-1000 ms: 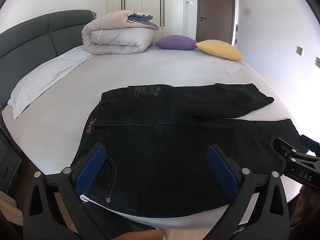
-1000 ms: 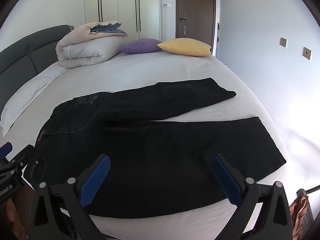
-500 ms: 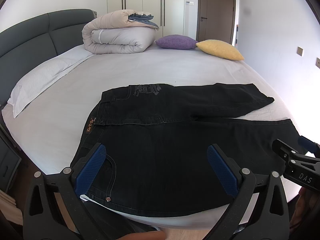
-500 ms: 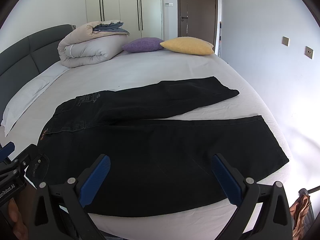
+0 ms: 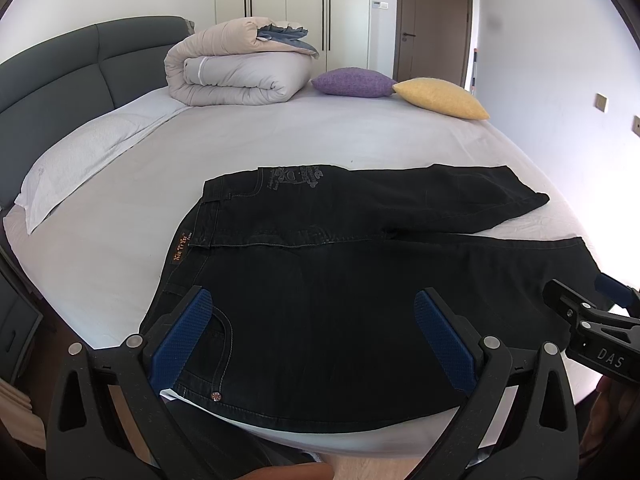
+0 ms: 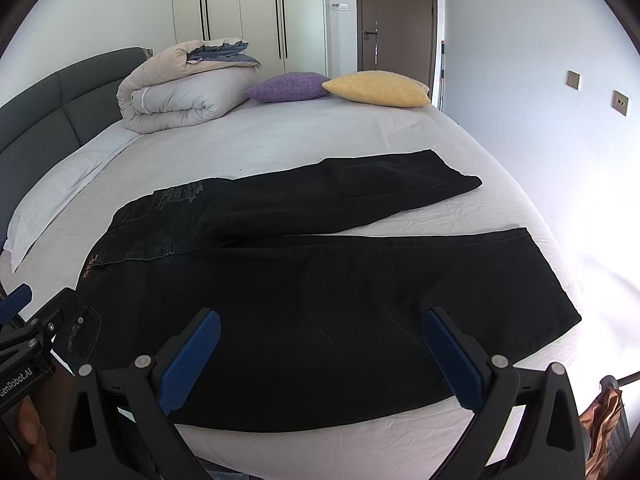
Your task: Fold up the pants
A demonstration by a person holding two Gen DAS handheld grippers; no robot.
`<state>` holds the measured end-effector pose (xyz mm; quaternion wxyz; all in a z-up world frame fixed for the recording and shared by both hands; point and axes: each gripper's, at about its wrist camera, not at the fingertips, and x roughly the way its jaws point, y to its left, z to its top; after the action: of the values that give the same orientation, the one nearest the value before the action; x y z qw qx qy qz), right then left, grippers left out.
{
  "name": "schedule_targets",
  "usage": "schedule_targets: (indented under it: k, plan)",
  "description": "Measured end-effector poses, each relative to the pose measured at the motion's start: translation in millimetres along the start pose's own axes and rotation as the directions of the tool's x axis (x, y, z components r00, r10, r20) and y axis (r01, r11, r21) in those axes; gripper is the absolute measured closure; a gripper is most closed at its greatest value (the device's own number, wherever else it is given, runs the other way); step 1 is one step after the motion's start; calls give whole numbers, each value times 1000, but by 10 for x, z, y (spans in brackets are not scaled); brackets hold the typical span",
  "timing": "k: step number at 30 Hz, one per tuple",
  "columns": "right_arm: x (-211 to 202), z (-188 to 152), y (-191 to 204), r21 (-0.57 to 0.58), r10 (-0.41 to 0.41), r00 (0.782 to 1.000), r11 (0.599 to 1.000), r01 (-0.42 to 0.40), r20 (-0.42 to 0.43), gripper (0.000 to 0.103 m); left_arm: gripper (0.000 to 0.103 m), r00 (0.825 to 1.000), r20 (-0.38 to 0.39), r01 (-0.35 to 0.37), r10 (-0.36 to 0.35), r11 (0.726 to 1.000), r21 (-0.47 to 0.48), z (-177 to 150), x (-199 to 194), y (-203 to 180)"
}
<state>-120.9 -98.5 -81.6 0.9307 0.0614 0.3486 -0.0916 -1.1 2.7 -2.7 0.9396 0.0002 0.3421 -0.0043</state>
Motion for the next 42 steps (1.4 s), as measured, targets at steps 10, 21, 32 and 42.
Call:
schedule_targets:
  k: [10,21,32,42]
  plan:
    - [-17,-15,26,-1,0,1000,1000,0,-1,0,0,1000,-1,0,0,1000,-1,2,1,1]
    - [-20,-43,52,-4,2,1000,1000,-2,-4,0,0,1000,-3,2,-2,1000,-3,-29,27,23]
    - [-22,-40,59,-4,3,1000,1000,-3,-7,0,0,1000,-6,1,-2,1000,-6,-141,134,78]
    - [-19,-66,100,-10,5,1000,1000,-6,-11,0,0,1000,-9,0,0,1000,-6,-203,168,85]
